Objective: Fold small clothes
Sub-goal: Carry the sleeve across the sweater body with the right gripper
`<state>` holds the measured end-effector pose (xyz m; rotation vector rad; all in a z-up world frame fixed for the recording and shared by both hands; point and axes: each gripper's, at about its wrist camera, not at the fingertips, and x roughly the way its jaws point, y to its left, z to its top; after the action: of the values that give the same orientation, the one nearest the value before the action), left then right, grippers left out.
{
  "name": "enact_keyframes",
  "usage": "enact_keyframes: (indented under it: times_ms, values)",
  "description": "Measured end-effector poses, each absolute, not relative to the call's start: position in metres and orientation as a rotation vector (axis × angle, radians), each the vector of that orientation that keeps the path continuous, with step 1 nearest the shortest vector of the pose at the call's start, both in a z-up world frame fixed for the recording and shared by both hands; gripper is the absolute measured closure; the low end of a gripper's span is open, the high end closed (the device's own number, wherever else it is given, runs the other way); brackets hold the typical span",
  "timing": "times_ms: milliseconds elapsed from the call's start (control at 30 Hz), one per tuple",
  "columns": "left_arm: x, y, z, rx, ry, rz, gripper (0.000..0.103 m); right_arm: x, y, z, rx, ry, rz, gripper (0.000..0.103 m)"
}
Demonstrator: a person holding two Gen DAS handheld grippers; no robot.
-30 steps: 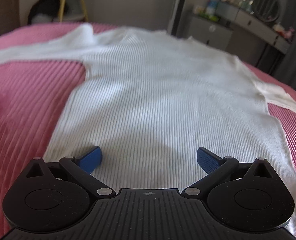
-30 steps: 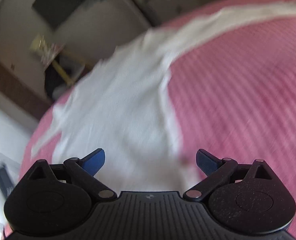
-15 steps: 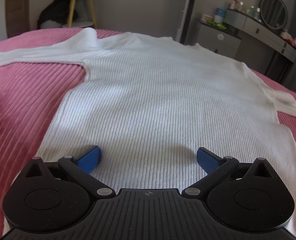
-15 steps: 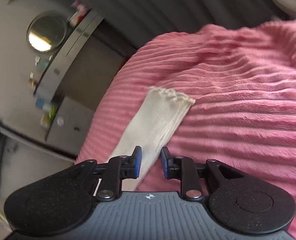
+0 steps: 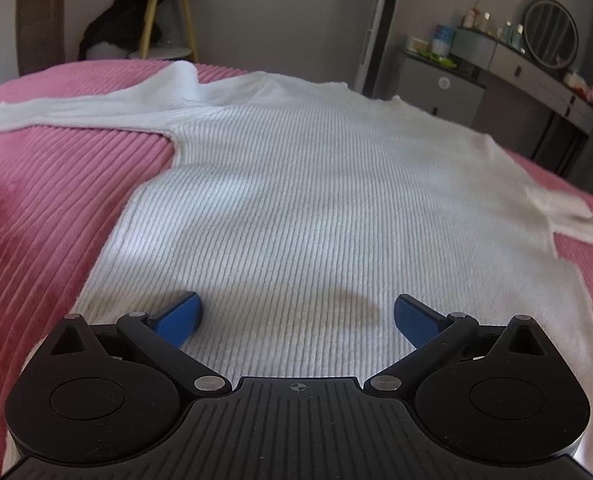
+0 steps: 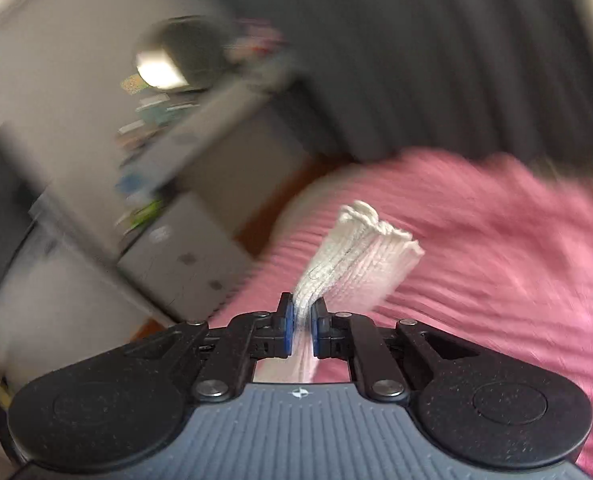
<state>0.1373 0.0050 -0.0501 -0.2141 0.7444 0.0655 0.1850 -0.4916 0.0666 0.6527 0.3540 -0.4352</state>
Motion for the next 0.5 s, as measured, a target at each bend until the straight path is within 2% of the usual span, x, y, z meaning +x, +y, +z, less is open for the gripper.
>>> enact_keyframes:
  times_ms: [133, 233, 367, 433, 500]
  values:
    - [0.138, 0.012, -0.041, -0.257, 0.765, 0.018, 0.000, 0.194, -0.383, 0.120, 0.361, 0.311, -0.144, 0.095]
    - [0.136, 0.021, -0.034, -0.326, 0.759, -0.016, 0.000, 0.197, -0.294, 0.134, 0.262, 0.301, 0.088, 0.095]
    - [0.128, 0.040, -0.020, -0.395, 0.701, -0.028, 0.000, 0.205, -0.187, 0.108, 0.195, 0.357, 0.278, 0.094]
    - [0.125, 0.050, -0.014, -0.414, 0.672, -0.030, 0.000, 0.212, -0.149, 0.079, 0.214, 0.447, 0.331, 0.094]
    - [0.123, 0.061, -0.011, -0.433, 0.658, -0.031, 0.000, 0.215, -0.115, 0.050, 0.177, 0.568, 0.365, 0.089]
